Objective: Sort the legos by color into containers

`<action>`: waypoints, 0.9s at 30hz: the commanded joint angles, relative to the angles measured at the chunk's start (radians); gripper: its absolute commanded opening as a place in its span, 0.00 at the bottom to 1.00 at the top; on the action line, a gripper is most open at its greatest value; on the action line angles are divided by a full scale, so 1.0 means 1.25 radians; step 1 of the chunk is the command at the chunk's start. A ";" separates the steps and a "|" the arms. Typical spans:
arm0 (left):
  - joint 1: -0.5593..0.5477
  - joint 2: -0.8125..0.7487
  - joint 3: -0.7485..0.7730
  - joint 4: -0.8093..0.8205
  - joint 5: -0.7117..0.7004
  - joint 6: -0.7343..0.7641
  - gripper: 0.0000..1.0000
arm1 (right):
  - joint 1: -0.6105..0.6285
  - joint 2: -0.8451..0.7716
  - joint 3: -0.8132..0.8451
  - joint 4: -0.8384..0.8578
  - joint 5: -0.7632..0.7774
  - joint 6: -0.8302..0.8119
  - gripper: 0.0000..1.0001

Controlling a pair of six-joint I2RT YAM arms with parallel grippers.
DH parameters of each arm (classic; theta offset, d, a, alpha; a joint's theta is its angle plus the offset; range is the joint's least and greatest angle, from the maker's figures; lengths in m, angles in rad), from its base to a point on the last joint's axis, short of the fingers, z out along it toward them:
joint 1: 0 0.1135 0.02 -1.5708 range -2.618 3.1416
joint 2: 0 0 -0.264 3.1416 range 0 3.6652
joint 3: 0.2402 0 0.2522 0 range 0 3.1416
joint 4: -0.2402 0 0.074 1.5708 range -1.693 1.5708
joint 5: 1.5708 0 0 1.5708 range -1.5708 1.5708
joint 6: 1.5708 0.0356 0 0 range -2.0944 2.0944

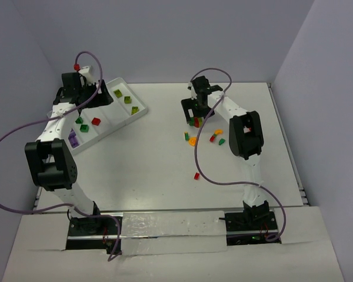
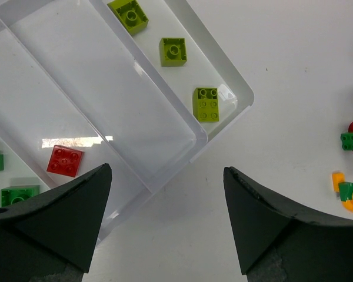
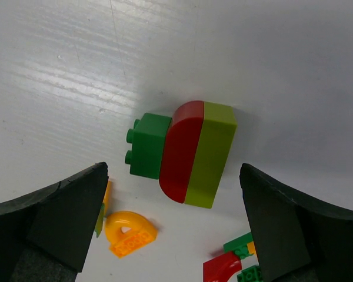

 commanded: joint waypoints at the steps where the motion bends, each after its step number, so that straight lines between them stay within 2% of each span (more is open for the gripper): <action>1: -0.007 -0.047 -0.006 -0.003 0.025 -0.013 0.87 | 0.008 0.024 0.055 0.010 0.036 0.027 1.00; 7: -0.012 -0.056 -0.011 -0.003 0.036 -0.015 0.87 | 0.008 0.055 0.077 0.008 0.052 0.028 0.97; 10: -0.013 -0.076 -0.039 0.015 0.066 -0.024 0.85 | 0.008 0.057 0.070 0.012 0.048 0.031 0.89; 13: -0.015 -0.101 -0.074 0.044 0.134 -0.059 0.84 | 0.006 0.041 0.043 0.028 0.021 0.038 0.77; 18: -0.026 -0.124 -0.101 0.047 0.218 -0.097 0.83 | 0.006 0.001 0.002 0.040 -0.030 0.053 0.66; 20: -0.035 -0.134 -0.110 0.050 0.247 -0.108 0.83 | 0.001 -0.022 -0.012 0.044 -0.062 0.058 0.58; 23: -0.043 -0.178 -0.164 0.092 0.275 -0.113 0.83 | -0.016 -0.076 -0.058 0.083 -0.181 0.090 0.54; 27: -0.077 -0.216 -0.200 0.134 0.249 -0.102 0.84 | -0.050 -0.184 -0.142 0.201 -0.324 0.198 0.51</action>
